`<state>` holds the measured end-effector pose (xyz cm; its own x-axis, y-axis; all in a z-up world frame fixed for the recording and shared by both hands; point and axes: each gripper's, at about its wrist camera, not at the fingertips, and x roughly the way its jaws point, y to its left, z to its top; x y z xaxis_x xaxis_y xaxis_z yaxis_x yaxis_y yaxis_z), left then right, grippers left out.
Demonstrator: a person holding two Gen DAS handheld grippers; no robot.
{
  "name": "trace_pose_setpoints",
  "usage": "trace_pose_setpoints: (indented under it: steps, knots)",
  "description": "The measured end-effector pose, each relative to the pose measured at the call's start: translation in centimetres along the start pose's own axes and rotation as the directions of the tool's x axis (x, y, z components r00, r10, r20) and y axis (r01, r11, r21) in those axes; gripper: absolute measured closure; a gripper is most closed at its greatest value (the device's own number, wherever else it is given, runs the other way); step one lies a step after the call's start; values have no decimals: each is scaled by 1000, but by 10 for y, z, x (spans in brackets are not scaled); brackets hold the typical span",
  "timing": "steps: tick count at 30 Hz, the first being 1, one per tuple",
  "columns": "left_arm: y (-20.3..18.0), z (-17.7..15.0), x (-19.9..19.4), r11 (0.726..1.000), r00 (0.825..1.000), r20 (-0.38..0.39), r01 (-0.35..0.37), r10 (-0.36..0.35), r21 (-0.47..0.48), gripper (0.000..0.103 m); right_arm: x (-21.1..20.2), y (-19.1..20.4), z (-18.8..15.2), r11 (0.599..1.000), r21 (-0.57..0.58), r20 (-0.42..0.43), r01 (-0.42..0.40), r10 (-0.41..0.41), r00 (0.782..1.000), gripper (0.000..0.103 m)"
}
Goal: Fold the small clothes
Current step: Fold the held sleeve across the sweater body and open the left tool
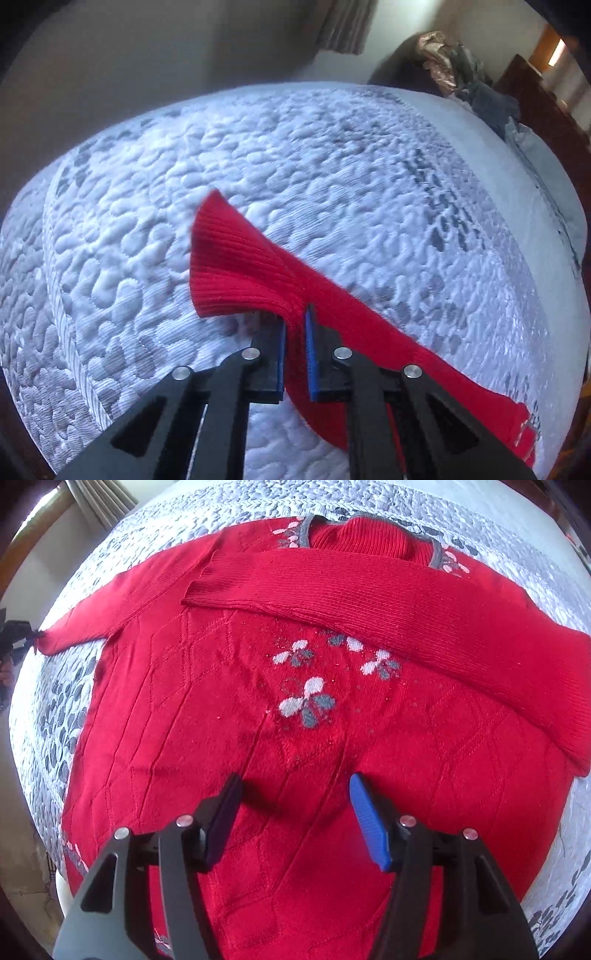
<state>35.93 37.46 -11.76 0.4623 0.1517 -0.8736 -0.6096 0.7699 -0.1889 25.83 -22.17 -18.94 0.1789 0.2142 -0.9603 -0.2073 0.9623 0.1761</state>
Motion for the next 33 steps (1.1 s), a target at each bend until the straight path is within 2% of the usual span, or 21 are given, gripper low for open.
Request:
trace_pose_setpoints:
  steps: [3, 6, 8, 11, 12, 14, 15, 19, 20, 22, 24, 26, 27, 28, 29, 31, 33]
  knots:
    - [-56, -21, -36, 983, 993, 105, 38, -58, 181, 95, -7, -8, -7, 1000, 14, 8, -13, 13, 1000, 42]
    - [-111, -48, -59, 941, 984, 126, 79, -126, 329, 95, -16, -14, -12, 1000, 22, 23, -9, 9, 1000, 42]
    - [-151, -72, -70, 902, 978, 111, 116, -177, 416, 95, -21, -18, -16, 1000, 30, 33, -7, 6, 999, 42]
    - [-213, -116, -78, 835, 967, 46, 190, -249, 516, 95, -30, -28, -26, 998, 54, 52, -19, 16, 999, 42]
    - [-227, -127, -79, 819, 965, 33, 201, -258, 538, 95, -32, -31, -28, 998, 59, 56, -21, 18, 998, 42]
    - [-268, -163, -80, 768, 958, -11, 237, -287, 594, 95, -37, -39, -32, 997, 74, 63, -21, 16, 998, 42]
    - [-280, -174, -78, 756, 955, -32, 253, -295, 603, 95, -38, -42, -33, 997, 79, 65, -22, 17, 998, 42]
    - [-336, -246, -70, 673, 930, -175, 356, -323, 649, 94, -45, -52, -40, 995, 99, 75, -25, 17, 997, 41]
    - [-348, -264, -67, 644, 922, -217, 380, -320, 664, 93, -46, -54, -41, 994, 103, 76, -24, 16, 997, 41]
    - [-362, -295, -63, 581, 902, -306, 430, -304, 691, 86, -46, -59, -42, 994, 111, 74, -24, 16, 997, 39]
    - [-369, -319, -67, 514, 879, -357, 476, -317, 714, 59, -49, -63, -44, 993, 120, 77, -23, 14, 997, 37]
    - [-367, -327, -79, 469, 863, -365, 498, -350, 729, 45, -50, -67, -45, 991, 129, 81, -29, 18, 997, 37]
    - [-365, -326, -85, 456, 858, -359, 503, -368, 734, 44, -50, -69, -46, 990, 136, 83, -33, 22, 996, 37]
    - [-360, -321, -89, 457, 855, -348, 504, -385, 733, 44, -51, -71, -46, 989, 141, 84, -35, 23, 996, 37]
    - [-353, -310, -90, 471, 856, -342, 504, -389, 724, 44, -50, -71, -46, 989, 145, 86, -38, 25, 996, 37]
    - [-336, -285, -83, 541, 870, -321, 486, -375, 686, 44, -50, -73, -45, 987, 153, 91, -53, 39, 995, 37]
    - [-319, -266, -78, 596, 887, -292, 458, -358, 660, 44, -52, -73, -41, 985, 156, 93, -71, 57, 994, 37]
